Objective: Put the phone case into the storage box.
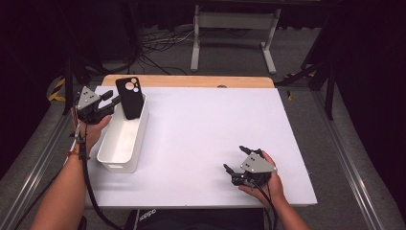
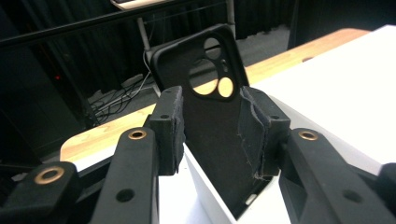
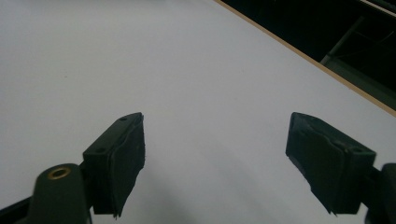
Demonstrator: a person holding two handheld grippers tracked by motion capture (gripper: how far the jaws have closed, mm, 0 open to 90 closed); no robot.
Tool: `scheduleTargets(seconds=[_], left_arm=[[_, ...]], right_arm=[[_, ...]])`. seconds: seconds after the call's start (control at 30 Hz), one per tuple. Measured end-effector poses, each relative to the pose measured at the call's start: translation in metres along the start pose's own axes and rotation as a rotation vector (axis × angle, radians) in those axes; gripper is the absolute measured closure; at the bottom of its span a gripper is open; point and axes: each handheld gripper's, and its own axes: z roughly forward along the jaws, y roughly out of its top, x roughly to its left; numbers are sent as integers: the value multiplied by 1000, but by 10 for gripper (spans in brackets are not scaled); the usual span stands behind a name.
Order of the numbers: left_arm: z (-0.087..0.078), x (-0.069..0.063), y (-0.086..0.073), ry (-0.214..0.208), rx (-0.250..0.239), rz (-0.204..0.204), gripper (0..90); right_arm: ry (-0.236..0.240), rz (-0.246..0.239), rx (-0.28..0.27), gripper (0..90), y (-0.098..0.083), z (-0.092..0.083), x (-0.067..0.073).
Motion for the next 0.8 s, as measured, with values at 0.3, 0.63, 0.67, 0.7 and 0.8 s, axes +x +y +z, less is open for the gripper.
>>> scheduleTargets(seconds=[0.3,0.63,0.67,0.7,0.8], left_arm=[[-9,-8,3,-14,-30,1,598],[-23,-18,7,-48,-65,6,597],[-24,-18,7,-53,-66,7,603],[-24,-18,7,-55,-72,5,615],[-27,-19,8,-56,-73,13,626]], right_arm=[[5,-10,-11,207,3,-1,2],[3,5,-16,207,4,-3,1],[4,6,-16,207,4,-3,1],[4,6,-16,207,4,-3,1],[7,3,-16,207,4,-3,1]])
